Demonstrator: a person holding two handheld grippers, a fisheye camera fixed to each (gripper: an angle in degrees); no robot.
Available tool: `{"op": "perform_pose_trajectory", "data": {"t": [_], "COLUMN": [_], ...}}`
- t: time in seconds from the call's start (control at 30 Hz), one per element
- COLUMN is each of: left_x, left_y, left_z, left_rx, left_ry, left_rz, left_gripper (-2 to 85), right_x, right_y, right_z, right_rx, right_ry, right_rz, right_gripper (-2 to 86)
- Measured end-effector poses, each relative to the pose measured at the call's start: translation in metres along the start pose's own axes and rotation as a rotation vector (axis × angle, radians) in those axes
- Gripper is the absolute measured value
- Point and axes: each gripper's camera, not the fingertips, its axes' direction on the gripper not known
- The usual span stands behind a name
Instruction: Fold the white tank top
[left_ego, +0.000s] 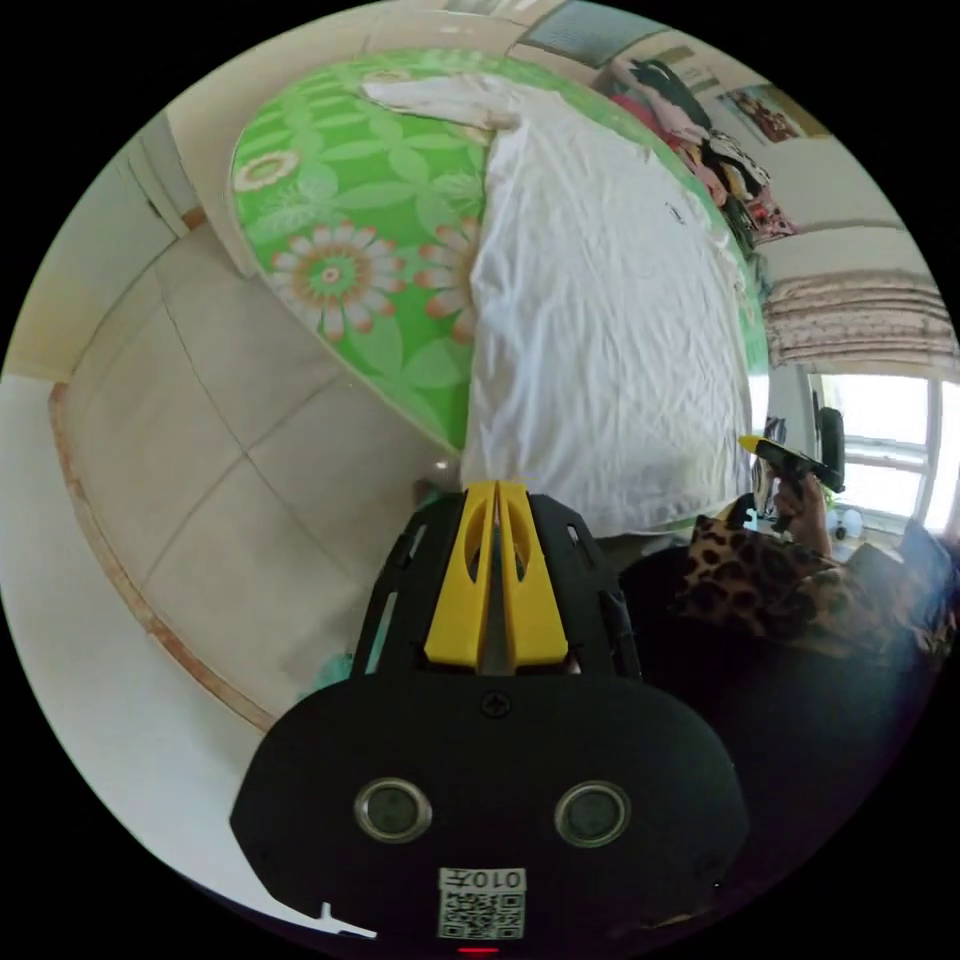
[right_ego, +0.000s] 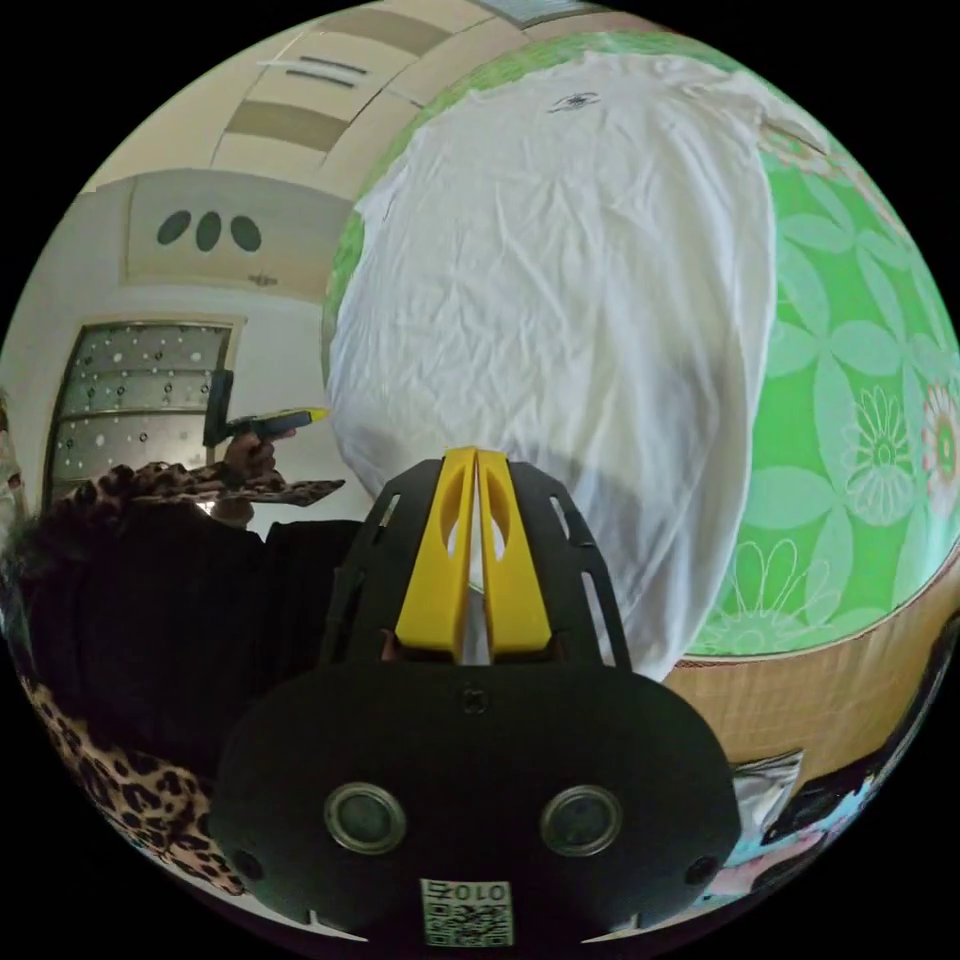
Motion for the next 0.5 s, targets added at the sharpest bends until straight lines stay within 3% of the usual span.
{"op": "perform_pose_trajectory", "data": {"t": [0.1, 0.23, 0.37, 0.5], "left_x": [-0.029, -0.061, -0.064, -0.058], "left_y": [0.009, -0.004, -0.030, -0.069], "left_z": [-0.010, -0.026, -0.047, -0.053], "left_rx": [0.087, 0.232, 0.332, 0.320], "left_ry": [0.051, 0.176, 0.129, 0.021], "left_rz": [-0.015, -0.069, -0.131, -0.104], "left_gripper": [-0.3, -0.2, -0.2, -0.2], "right_x": [-0.004, 0.008, 0.027, 0.045], "right_y": [-0.010, -0.027, -0.057, -0.076], "right_z": [-0.024, -0.065, -0.087, -0.115], "right_rx": [-0.055, -0.007, -0.019, 0.057], "right_ry": [0.091, -0.003, -0.106, -0.241], "right_rz": [-0.001, -0.013, -0.072, -0.136], "right_gripper": [1.4, 1.4, 1.7, 2.0]}}
